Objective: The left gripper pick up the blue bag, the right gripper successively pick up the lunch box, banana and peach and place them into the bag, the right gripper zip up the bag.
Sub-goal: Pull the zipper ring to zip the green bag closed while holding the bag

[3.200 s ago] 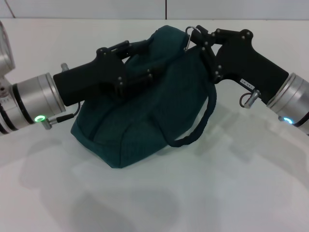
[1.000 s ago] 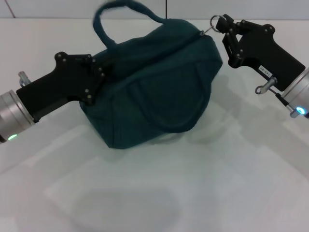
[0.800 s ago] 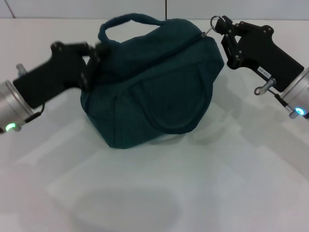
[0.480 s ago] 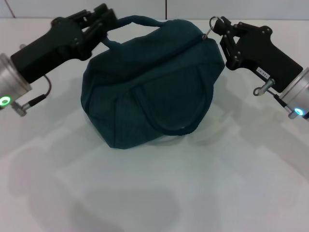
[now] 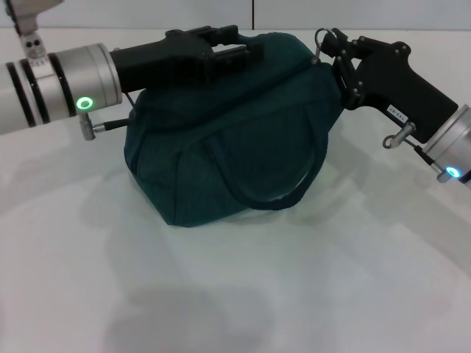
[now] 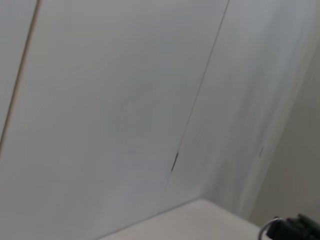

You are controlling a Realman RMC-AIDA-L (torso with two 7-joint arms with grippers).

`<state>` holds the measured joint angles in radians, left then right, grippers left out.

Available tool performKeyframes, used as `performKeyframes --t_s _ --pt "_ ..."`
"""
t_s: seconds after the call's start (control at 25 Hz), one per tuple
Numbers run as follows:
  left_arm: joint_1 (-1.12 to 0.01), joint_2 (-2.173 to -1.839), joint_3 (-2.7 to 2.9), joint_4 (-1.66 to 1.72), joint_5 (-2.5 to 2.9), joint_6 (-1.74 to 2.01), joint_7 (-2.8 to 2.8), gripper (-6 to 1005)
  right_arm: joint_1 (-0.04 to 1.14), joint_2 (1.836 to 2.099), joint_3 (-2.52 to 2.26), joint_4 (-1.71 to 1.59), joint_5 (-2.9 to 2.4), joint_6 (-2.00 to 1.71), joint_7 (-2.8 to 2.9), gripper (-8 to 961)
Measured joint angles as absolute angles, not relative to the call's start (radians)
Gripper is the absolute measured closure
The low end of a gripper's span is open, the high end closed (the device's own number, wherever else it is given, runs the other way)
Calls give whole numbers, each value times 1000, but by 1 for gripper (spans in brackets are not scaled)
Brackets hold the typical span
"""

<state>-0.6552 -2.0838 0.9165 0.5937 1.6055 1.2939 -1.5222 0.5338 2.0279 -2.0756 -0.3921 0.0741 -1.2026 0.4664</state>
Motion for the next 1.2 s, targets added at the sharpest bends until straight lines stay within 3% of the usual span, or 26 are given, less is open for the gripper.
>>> performKeyframes --t_s 0.36,0.8,1.2 --pt "-662 -2084 966 600 1665 1256 -1513 317 533 2028 -2078 -390 74 -1203 466 935" --pt "-619 -2087 962 579 1601 1245 -1446 655 535 2028 -2095 -398 70 -1203 472 935" --pt "-488 -2084 966 583 1469 1377 -1258 763 552 2028 -2182 -428 66 -1214 546 934"
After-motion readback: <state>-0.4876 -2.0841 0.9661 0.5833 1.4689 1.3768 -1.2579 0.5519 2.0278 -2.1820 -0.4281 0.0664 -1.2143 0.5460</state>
